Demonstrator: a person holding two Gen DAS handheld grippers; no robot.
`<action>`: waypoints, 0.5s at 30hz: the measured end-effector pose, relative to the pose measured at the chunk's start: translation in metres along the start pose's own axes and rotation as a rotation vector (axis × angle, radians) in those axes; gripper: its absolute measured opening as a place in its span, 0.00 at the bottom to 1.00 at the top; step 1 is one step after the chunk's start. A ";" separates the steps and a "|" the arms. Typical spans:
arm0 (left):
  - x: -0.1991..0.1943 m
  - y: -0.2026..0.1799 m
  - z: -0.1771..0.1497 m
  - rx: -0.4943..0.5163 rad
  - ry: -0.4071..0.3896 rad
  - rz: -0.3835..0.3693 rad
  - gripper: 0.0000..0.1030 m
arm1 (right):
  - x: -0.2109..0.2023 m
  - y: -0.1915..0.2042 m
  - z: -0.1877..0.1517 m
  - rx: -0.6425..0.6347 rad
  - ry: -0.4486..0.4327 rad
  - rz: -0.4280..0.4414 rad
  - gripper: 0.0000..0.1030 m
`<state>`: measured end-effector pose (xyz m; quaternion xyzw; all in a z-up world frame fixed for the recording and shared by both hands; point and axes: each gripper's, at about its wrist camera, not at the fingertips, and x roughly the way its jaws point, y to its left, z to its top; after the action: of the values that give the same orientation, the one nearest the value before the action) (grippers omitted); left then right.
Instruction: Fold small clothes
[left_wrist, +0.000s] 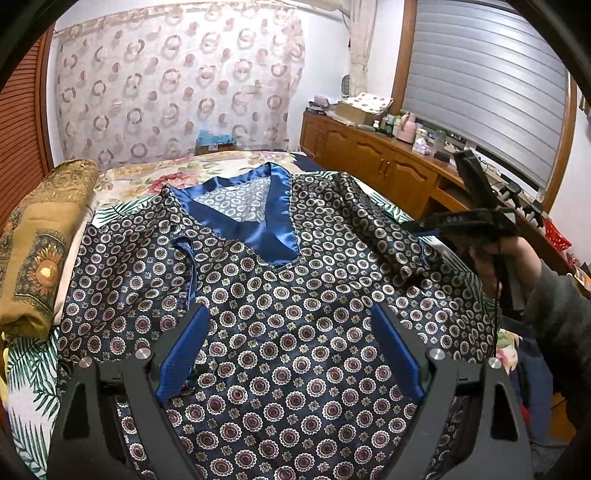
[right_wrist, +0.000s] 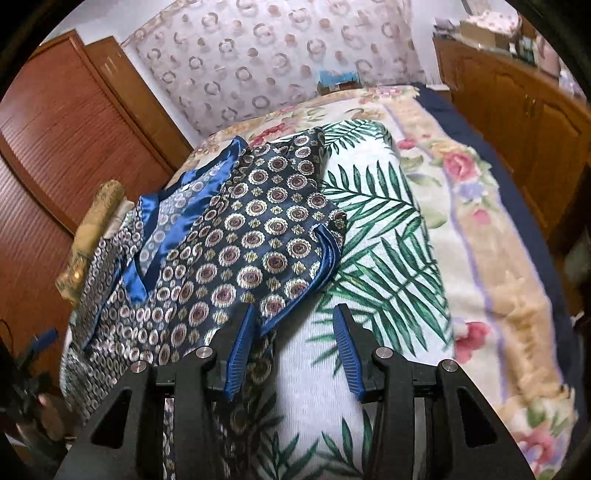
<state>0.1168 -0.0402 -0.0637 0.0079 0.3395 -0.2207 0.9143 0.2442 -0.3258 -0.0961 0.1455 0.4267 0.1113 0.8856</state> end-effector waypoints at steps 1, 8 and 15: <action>0.000 0.000 -0.001 -0.001 0.002 0.001 0.87 | 0.003 -0.002 0.003 0.013 0.004 0.011 0.44; 0.003 0.001 -0.005 -0.010 0.010 -0.004 0.87 | 0.019 -0.005 0.013 0.023 0.010 0.026 0.23; 0.003 0.007 -0.008 -0.027 0.016 -0.002 0.87 | 0.025 0.004 0.020 -0.014 -0.006 0.017 0.02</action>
<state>0.1170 -0.0336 -0.0726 -0.0030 0.3497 -0.2167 0.9114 0.2754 -0.3176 -0.1013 0.1432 0.4222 0.1215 0.8868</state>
